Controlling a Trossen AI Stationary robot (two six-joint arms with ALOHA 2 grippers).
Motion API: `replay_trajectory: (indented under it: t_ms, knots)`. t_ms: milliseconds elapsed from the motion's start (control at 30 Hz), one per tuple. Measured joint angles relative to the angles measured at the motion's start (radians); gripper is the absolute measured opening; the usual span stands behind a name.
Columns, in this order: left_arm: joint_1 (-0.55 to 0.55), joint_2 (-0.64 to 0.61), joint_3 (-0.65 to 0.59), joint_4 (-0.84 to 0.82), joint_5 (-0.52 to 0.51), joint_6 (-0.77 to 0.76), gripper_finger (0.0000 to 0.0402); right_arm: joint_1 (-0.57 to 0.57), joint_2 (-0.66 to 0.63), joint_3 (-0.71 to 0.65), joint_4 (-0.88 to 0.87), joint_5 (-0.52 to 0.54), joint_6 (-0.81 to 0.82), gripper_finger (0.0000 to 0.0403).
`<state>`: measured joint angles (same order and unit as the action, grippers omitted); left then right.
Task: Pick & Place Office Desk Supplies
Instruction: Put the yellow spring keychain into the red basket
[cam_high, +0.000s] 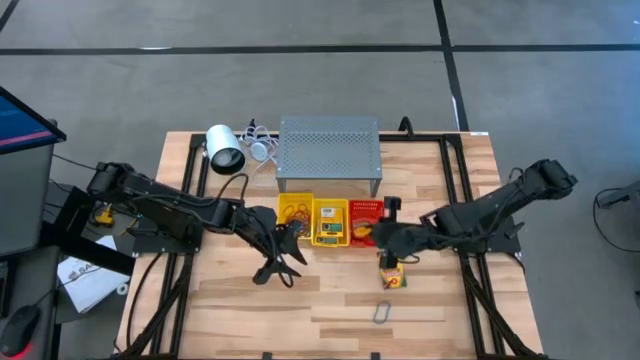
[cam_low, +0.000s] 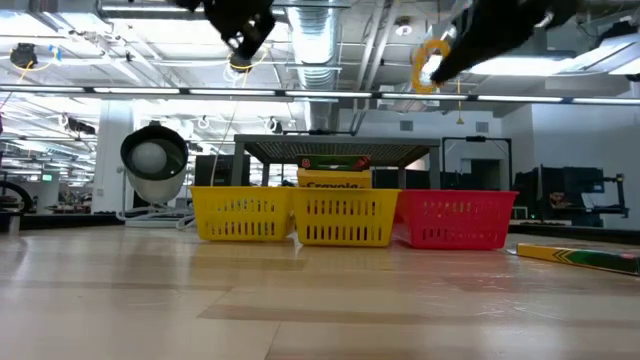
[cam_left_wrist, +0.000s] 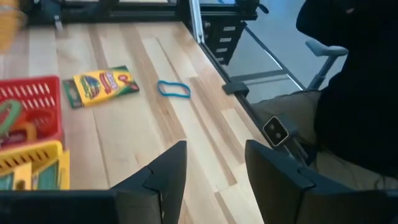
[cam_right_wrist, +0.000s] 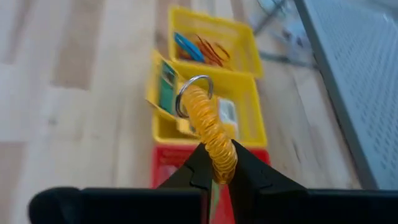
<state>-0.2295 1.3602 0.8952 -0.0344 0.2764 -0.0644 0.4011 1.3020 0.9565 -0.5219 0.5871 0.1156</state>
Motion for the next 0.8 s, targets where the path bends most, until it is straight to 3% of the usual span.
replay_trajectory:
  t_ms: [167,467,800]
  knots:
    - [-0.007,0.0,-0.078,0.083,0.0,-0.028,0.0156,-0.102,0.007,-0.038,-0.022,-0.033,0.009,0.0027]
    - [-0.031,0.0,-0.153,0.178,0.0,-0.054,0.0153,-0.27,0.04,-0.113,-0.01,-0.184,0.031,0.0027]
    - [-0.047,0.0,-0.16,0.213,0.0,-0.053,0.0153,-0.328,0.112,-0.181,0.087,-0.328,0.054,0.0029]
